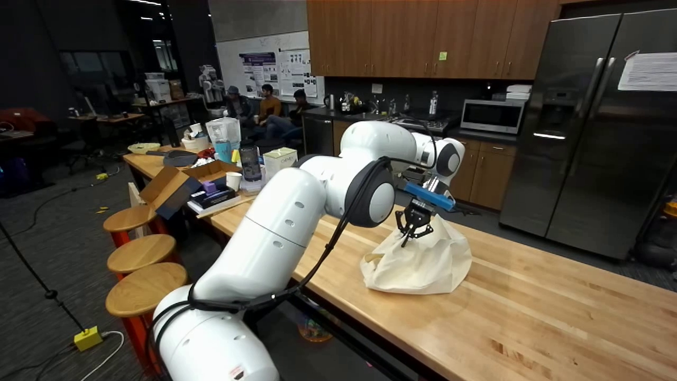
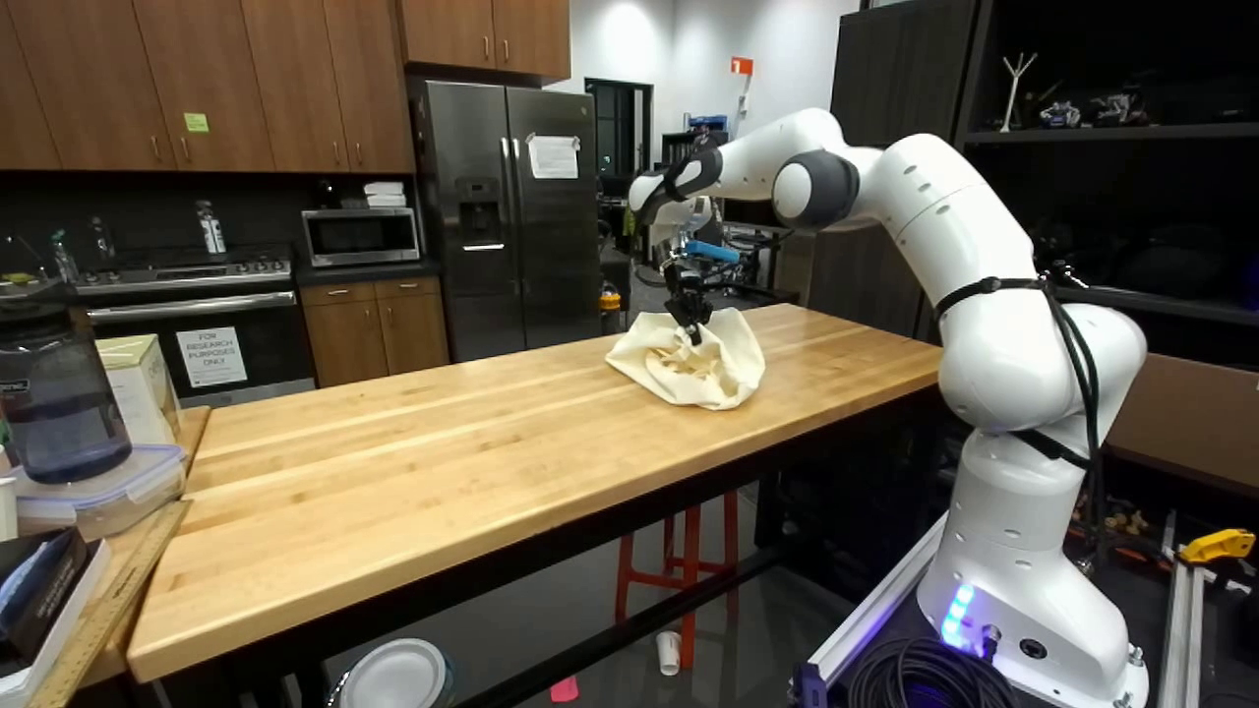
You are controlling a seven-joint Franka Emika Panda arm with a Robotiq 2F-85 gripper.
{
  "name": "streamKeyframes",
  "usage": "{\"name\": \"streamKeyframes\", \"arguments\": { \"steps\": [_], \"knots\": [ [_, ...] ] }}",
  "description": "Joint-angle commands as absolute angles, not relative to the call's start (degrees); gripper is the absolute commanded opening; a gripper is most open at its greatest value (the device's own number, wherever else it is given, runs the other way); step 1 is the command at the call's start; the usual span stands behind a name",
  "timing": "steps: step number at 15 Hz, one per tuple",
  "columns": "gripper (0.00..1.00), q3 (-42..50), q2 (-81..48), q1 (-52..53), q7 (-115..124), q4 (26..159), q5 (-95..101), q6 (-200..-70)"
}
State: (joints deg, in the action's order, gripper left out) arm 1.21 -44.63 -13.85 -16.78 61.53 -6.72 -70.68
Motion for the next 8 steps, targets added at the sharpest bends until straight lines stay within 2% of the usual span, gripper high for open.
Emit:
{"name": "streamKeyframes", "arguments": {
  "steps": [1, 8],
  "knots": [
    [0.01, 1.4, -43.8, -16.4, -13.4, 60.8, -11.2, -71.9],
    [0.01, 2.2, -38.8, -15.2, -15.9, 67.0, -8.6, -87.8]
  ]
}}
